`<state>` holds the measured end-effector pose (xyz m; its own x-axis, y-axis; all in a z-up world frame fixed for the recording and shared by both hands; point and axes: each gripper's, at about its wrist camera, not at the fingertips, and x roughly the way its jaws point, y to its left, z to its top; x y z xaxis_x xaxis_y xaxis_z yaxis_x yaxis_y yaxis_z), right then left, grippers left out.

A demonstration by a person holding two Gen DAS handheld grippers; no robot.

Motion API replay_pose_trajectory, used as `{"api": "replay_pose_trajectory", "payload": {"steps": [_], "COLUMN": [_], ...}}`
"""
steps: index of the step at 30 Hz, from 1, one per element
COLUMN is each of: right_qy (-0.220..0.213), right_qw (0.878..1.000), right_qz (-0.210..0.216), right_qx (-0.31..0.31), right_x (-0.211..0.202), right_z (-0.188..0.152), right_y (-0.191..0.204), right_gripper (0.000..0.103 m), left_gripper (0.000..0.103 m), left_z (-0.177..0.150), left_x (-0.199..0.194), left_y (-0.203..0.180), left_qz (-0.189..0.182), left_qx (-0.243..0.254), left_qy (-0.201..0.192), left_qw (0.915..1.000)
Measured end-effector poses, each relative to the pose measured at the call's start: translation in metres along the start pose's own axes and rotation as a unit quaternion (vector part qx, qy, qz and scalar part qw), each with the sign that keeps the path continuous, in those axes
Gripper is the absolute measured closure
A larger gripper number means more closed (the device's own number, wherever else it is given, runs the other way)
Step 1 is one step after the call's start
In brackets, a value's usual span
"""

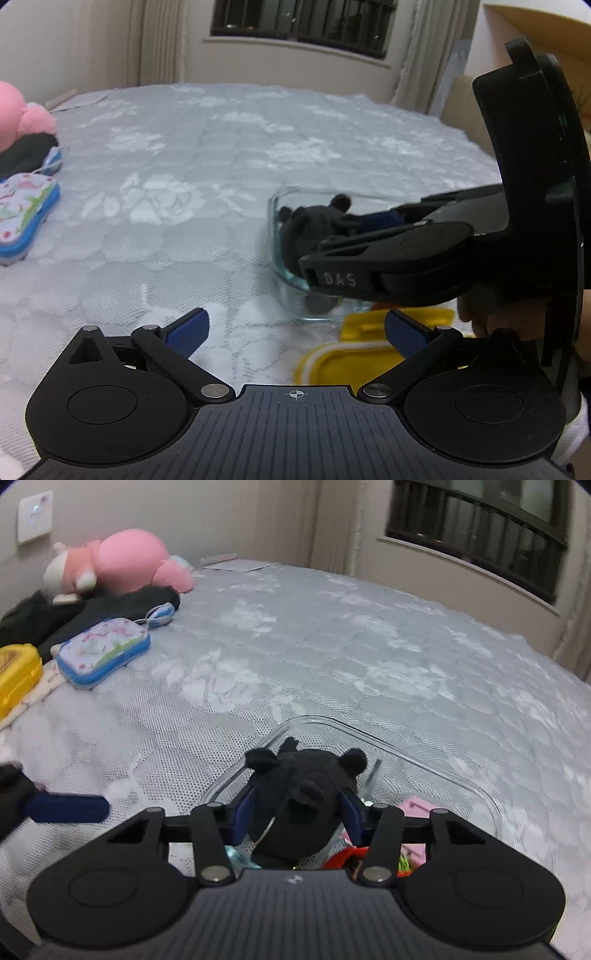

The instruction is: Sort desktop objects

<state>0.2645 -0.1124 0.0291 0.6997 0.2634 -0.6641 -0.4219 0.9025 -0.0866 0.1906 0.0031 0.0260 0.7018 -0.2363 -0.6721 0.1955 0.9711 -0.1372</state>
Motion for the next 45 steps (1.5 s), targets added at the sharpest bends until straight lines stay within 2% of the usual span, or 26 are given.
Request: {"api": "replay_pose_trajectory", "payload": {"steps": [2, 7, 9, 10, 12, 15, 19, 22, 24, 25, 26, 28, 31, 33, 34, 38, 41, 45], "right_qy": [0.009, 0.001, -0.006, -0.009, -0.016, -0.019, 0.02, 0.021, 0.018, 0.002, -0.011, -0.017, 0.012, 0.019, 0.011, 0.027, 0.028, 0.021], "right_qw": [1.0, 0.999, 0.999, 0.999, 0.998, 0.997, 0.993, 0.992, 0.992, 0.993, 0.993, 0.994, 0.995, 0.993, 0.992, 0.992, 0.995, 0.991], "right_qz": [0.001, 0.015, 0.018, 0.02, 0.022, 0.029, 0.066, 0.073, 0.075, 0.066, 0.057, 0.051, 0.056, 0.06, 0.062, 0.072, 0.062, 0.058], "right_qx": [-0.012, 0.03, 0.043, 0.05, 0.064, 0.075, 0.098, 0.097, 0.098, 0.101, 0.102, 0.095, 0.081, 0.097, 0.105, 0.095, 0.077, 0.122], "right_x": [0.005, 0.004, 0.002, 0.001, 0.0, -0.002, -0.009, -0.018, -0.024, -0.028, -0.03, -0.025, -0.001, 0.011, 0.011, -0.002, -0.007, -0.024], "right_z": [0.003, 0.008, 0.01, 0.011, 0.013, 0.012, 0.006, 0.004, 0.004, 0.009, 0.014, 0.023, 0.024, 0.018, 0.014, 0.003, -0.002, 0.008], "right_y": [0.003, -0.006, -0.01, -0.012, -0.016, -0.021, -0.026, -0.026, -0.028, -0.03, -0.032, -0.03, -0.022, -0.02, -0.02, -0.019, -0.018, -0.048], "right_gripper": [0.06, 0.072, 0.085, 0.1, 0.1, 0.1, 0.099, 0.099, 0.094, 0.085, 0.082, 0.082, 0.084, 0.085, 0.085, 0.085, 0.085, 0.084], "left_gripper": [0.0, 0.0, 0.0, 0.0, 0.0, 0.0, 0.0, 0.0, 0.0, 0.0, 0.0, 0.0, 0.0, 0.0, 0.0, 0.0, 0.0, 0.0], "left_z": [0.001, 0.005, 0.007, 0.007, 0.007, 0.009, 0.007, 0.006, 0.005, 0.004, 0.003, 0.002, 0.0, -0.001, -0.001, 0.0, 0.001, -0.001], "left_x": [0.001, 0.001, 0.003, 0.004, 0.005, 0.006, 0.005, 0.006, 0.007, 0.008, 0.01, 0.012, 0.014, 0.013, 0.012, 0.012, 0.014, 0.011], "left_y": [0.006, 0.035, 0.046, 0.051, 0.057, 0.057, 0.05, 0.045, 0.041, 0.039, 0.036, 0.032, 0.029, 0.032, 0.034, 0.042, 0.04, 0.029], "left_qz": [-0.014, -0.01, -0.01, -0.014, -0.024, -0.032, -0.03, -0.031, -0.031, -0.032, -0.032, -0.034, -0.035, -0.035, -0.035, -0.036, -0.039, -0.045], "left_qx": [-0.004, -0.043, -0.067, -0.079, -0.096, -0.093, -0.072, -0.06, -0.049, -0.042, -0.034, -0.024, -0.018, -0.02, -0.022, -0.039, -0.043, -0.02], "left_qy": [0.006, 0.008, 0.011, 0.013, 0.019, 0.022, 0.027, 0.031, 0.038, 0.042, 0.045, 0.05, 0.053, 0.052, 0.051, 0.049, 0.054, 0.052], "left_qw": [0.9999, 0.999, 0.9976, 0.9967, 0.9949, 0.9949, 0.9966, 0.9972, 0.9976, 0.9978, 0.9979, 0.9979, 0.9978, 0.9978, 0.9978, 0.9974, 0.9969, 0.9974]}}
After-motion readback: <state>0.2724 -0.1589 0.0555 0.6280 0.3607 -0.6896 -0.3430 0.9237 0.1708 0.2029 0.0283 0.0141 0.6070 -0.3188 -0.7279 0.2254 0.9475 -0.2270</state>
